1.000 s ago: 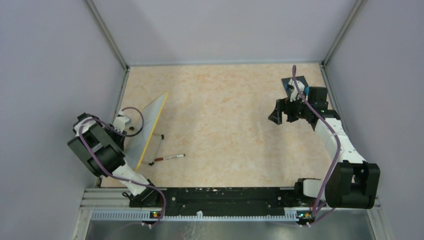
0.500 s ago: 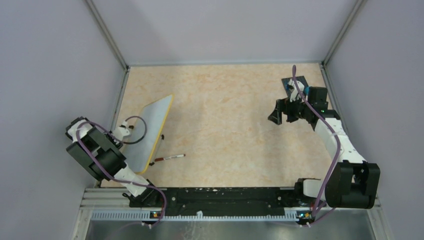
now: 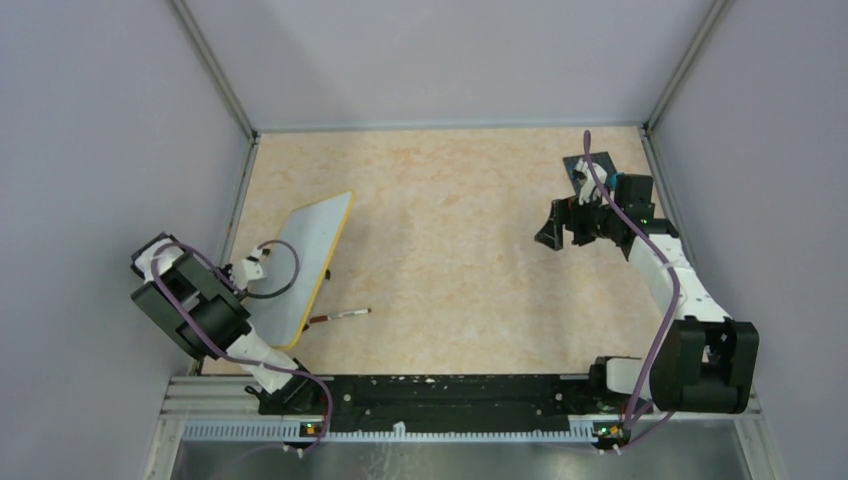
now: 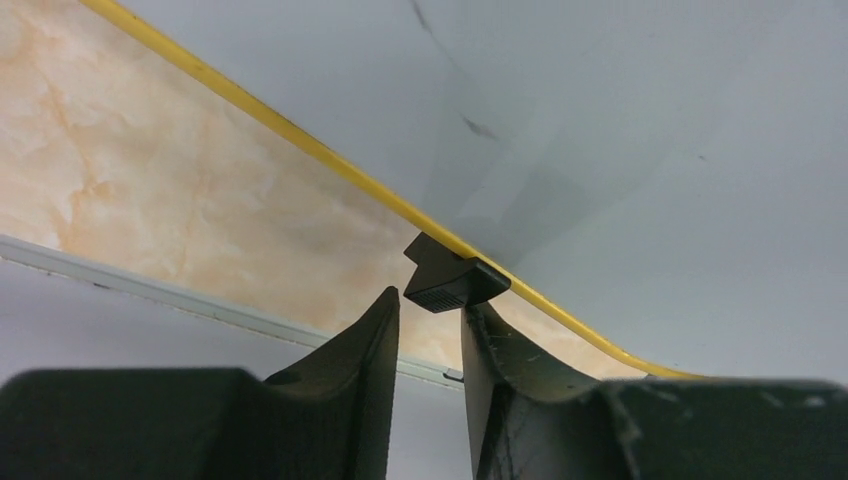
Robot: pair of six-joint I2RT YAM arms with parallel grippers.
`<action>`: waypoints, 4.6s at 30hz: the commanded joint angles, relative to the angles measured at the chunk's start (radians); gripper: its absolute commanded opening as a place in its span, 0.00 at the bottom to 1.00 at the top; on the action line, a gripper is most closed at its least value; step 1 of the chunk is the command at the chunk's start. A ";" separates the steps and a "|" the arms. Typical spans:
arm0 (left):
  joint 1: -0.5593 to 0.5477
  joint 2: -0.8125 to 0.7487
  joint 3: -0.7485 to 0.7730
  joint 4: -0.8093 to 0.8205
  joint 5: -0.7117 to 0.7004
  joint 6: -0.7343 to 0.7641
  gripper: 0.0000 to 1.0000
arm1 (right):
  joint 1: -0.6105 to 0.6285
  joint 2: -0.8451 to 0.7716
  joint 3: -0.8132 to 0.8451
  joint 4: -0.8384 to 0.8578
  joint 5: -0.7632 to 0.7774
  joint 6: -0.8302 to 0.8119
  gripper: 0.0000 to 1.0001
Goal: Write a sentence on the whiteboard
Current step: Move the whiteboard stand to the center of the board.
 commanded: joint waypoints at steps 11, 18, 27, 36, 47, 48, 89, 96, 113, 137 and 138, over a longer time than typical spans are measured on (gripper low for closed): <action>-0.002 0.119 0.003 -0.024 0.103 0.064 0.15 | 0.002 0.017 0.007 0.014 -0.020 -0.008 0.98; -0.005 0.158 -0.010 -0.037 0.206 0.041 0.04 | 0.001 0.024 0.013 0.010 -0.017 -0.009 0.98; 0.000 0.215 0.200 -0.026 0.248 -0.132 0.37 | 0.001 0.028 0.012 0.006 -0.014 -0.016 0.98; 0.023 0.222 0.304 -0.174 0.263 0.005 0.59 | 0.001 0.044 0.019 -0.004 -0.007 -0.026 0.98; 0.016 0.252 0.256 -0.226 0.235 0.352 0.61 | 0.002 0.077 0.037 -0.017 -0.024 -0.023 0.98; 0.012 0.259 0.259 -0.220 0.234 0.363 0.61 | 0.002 0.077 0.037 -0.019 -0.023 -0.024 0.98; -0.197 0.290 0.158 -0.219 0.386 0.289 0.00 | 0.001 0.087 0.043 -0.040 -0.008 -0.035 0.98; -0.296 0.281 0.105 -0.193 0.484 0.172 0.06 | 0.002 0.088 0.041 -0.037 -0.011 -0.040 0.98; -0.566 0.247 0.023 -0.056 0.657 -0.177 0.18 | 0.218 0.217 0.075 0.165 -0.054 0.228 0.54; -0.697 0.183 0.071 -0.052 0.640 -0.293 0.44 | 0.482 0.457 0.137 0.418 0.001 0.539 0.35; -0.688 0.191 0.095 -0.084 0.630 -0.255 0.46 | 0.481 0.443 0.135 0.416 0.002 0.529 0.35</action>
